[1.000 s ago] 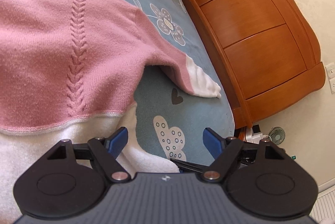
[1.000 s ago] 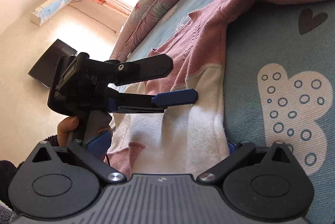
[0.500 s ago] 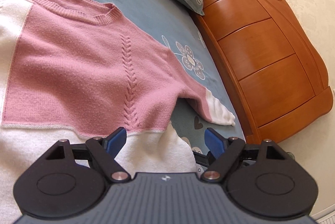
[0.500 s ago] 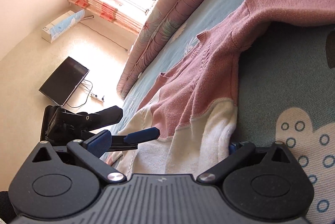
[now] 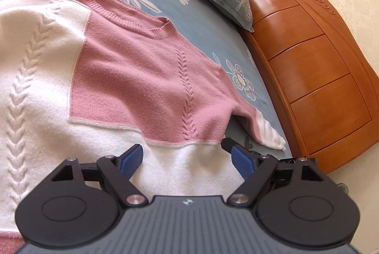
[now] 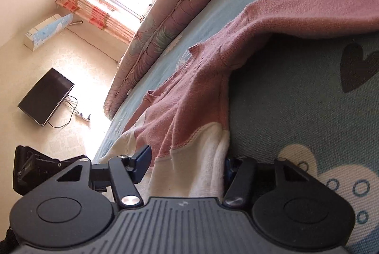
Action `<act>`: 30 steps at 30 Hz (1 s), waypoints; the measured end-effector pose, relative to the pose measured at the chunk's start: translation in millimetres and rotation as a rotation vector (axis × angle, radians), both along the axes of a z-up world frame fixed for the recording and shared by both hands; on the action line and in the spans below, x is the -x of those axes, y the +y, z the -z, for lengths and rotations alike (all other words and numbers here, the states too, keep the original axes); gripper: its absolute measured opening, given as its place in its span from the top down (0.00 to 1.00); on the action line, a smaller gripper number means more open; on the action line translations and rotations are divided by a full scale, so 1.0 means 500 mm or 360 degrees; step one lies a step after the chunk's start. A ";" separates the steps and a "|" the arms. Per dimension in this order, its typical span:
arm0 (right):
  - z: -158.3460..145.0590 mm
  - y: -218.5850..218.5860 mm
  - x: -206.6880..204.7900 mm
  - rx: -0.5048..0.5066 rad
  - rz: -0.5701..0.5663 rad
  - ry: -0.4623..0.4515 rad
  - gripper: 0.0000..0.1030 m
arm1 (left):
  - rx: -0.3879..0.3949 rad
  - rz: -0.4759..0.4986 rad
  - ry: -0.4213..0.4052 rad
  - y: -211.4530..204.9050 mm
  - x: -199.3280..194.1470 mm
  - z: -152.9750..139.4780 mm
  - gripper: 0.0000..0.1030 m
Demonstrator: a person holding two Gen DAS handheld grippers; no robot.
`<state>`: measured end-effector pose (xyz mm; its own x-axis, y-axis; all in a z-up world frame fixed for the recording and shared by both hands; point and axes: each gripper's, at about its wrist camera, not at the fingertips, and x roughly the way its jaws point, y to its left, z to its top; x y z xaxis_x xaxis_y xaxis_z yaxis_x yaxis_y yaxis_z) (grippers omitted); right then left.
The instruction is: Fold clothes
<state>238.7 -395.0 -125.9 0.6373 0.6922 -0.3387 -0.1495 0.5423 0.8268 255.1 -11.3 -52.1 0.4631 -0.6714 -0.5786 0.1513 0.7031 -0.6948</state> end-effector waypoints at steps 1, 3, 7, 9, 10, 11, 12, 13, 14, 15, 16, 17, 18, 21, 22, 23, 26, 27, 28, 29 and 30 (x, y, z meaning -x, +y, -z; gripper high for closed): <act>0.013 -0.014 -0.005 -0.0045 0.0031 0.0050 0.79 | 0.0012 -0.0018 0.0000 0.007 0.008 0.001 0.21; 0.026 -0.027 -0.007 -0.0121 0.0059 0.0090 0.83 | 0.0035 -0.0055 0.0001 0.020 0.025 0.003 0.21; 0.008 -0.019 0.009 -0.0095 0.0114 0.0106 0.82 | 0.0058 -0.0098 0.0006 0.038 0.051 0.001 0.21; -0.013 -0.031 0.043 -0.0094 0.0182 0.0024 0.85 | 0.0032 -0.0106 -0.0007 0.044 0.059 -0.004 0.21; -0.025 -0.037 0.060 -0.0090 0.0212 -0.0021 0.87 | 0.0015 -0.0105 -0.0016 0.046 0.063 -0.008 0.21; -0.037 -0.043 0.077 -0.0085 0.0240 -0.0060 0.87 | -0.0002 -0.0103 -0.0025 0.047 0.066 -0.010 0.21; -0.046 -0.048 0.090 -0.0081 0.0255 -0.0085 0.87 | -0.0018 -0.0101 -0.0033 0.049 0.069 -0.012 0.21; -0.051 -0.051 0.098 -0.0061 0.0263 -0.0088 0.87 | -0.0025 -0.0099 -0.0039 0.049 0.070 -0.013 0.21; -0.054 -0.053 0.103 -0.0030 0.0271 -0.0080 0.87 | -0.0031 -0.0097 -0.0045 0.049 0.071 -0.014 0.21; -0.057 -0.056 0.106 0.0029 0.0287 -0.0063 0.87 | -0.0034 -0.0104 -0.0046 0.049 0.072 -0.014 0.21; -0.058 -0.059 0.106 0.0089 0.0312 -0.0031 0.87 | -0.0037 -0.0112 -0.0047 0.049 0.073 -0.015 0.21; -0.055 -0.064 0.106 0.0098 0.0333 -0.0002 0.87 | -0.0029 -0.0117 -0.0053 0.049 0.075 -0.017 0.21; -0.046 -0.075 0.104 0.0061 0.0348 0.0028 0.83 | -0.0029 -0.0117 -0.0058 0.050 0.077 -0.019 0.21; -0.016 -0.091 0.094 -0.0094 0.0351 0.0120 0.50 | -0.0034 -0.0120 -0.0068 0.053 0.080 -0.022 0.21; -0.015 -0.088 0.092 -0.0109 0.0345 0.0111 0.48 | -0.0031 -0.0129 -0.0065 0.056 0.080 -0.021 0.21; -0.016 -0.083 0.088 -0.0100 0.0334 0.0106 0.47 | -0.0026 -0.0139 -0.0061 0.060 0.081 -0.020 0.21; -0.023 -0.066 0.065 -0.0042 0.0268 0.0106 0.41 | -0.0016 -0.0151 -0.0042 0.065 0.080 -0.012 0.21; -0.024 -0.058 0.056 -0.0012 0.0245 0.0110 0.41 | -0.0024 -0.0155 -0.0040 0.065 0.080 -0.011 0.21; -0.026 -0.051 0.048 0.0029 0.0234 0.0112 0.41 | -0.0030 -0.0153 -0.0039 0.065 0.081 -0.011 0.21; -0.029 -0.044 0.043 0.0069 0.0227 0.0113 0.41 | -0.0037 -0.0151 -0.0037 0.064 0.082 -0.011 0.21; -0.034 -0.038 0.040 0.0107 0.0218 0.0114 0.41 | -0.0044 -0.0144 -0.0037 0.063 0.082 -0.012 0.21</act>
